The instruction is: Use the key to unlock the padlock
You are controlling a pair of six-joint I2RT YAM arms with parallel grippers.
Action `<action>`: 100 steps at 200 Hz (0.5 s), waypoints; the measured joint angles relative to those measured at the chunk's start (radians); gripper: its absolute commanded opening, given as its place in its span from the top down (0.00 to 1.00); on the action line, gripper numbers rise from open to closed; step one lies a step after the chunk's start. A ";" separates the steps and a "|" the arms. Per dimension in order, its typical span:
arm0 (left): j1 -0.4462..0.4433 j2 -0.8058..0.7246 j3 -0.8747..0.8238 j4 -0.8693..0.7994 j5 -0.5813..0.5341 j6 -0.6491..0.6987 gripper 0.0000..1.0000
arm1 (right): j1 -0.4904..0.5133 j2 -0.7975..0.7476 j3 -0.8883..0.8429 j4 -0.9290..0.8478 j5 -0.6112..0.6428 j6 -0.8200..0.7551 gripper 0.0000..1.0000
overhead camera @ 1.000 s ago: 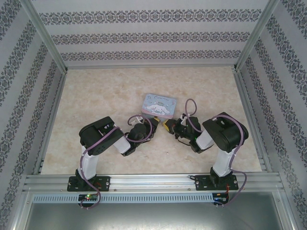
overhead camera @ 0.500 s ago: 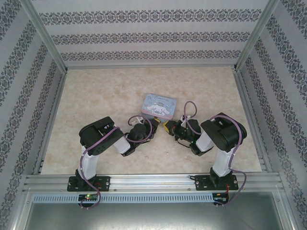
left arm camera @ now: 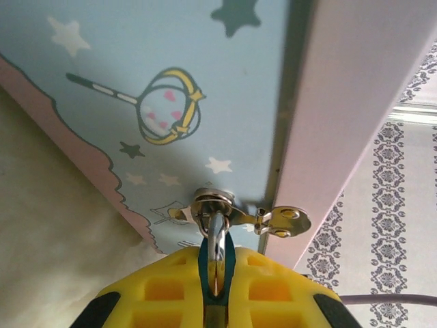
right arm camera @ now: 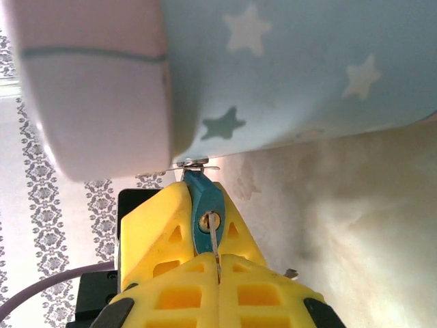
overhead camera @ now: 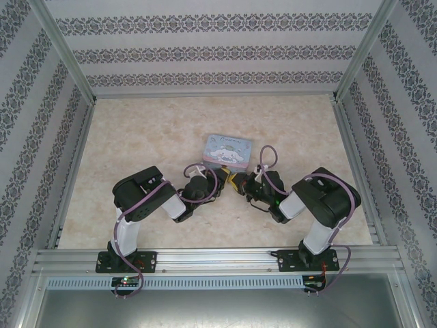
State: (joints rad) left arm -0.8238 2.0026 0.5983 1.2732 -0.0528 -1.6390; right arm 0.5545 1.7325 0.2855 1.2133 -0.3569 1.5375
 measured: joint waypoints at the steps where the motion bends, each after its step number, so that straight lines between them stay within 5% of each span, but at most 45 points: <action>1: 0.000 0.000 0.000 0.000 0.000 0.000 1.00 | 0.000 0.000 0.000 0.000 0.000 0.000 1.00; 100: -0.021 -0.001 -0.008 0.003 0.052 0.000 1.00 | -0.085 -0.020 -0.065 0.029 -0.143 -0.037 1.00</action>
State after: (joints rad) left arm -0.8452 2.0018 0.5903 1.2758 -0.0006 -1.6390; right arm 0.4690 1.7126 0.2203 1.2427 -0.4999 1.5005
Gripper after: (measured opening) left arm 0.103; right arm 0.049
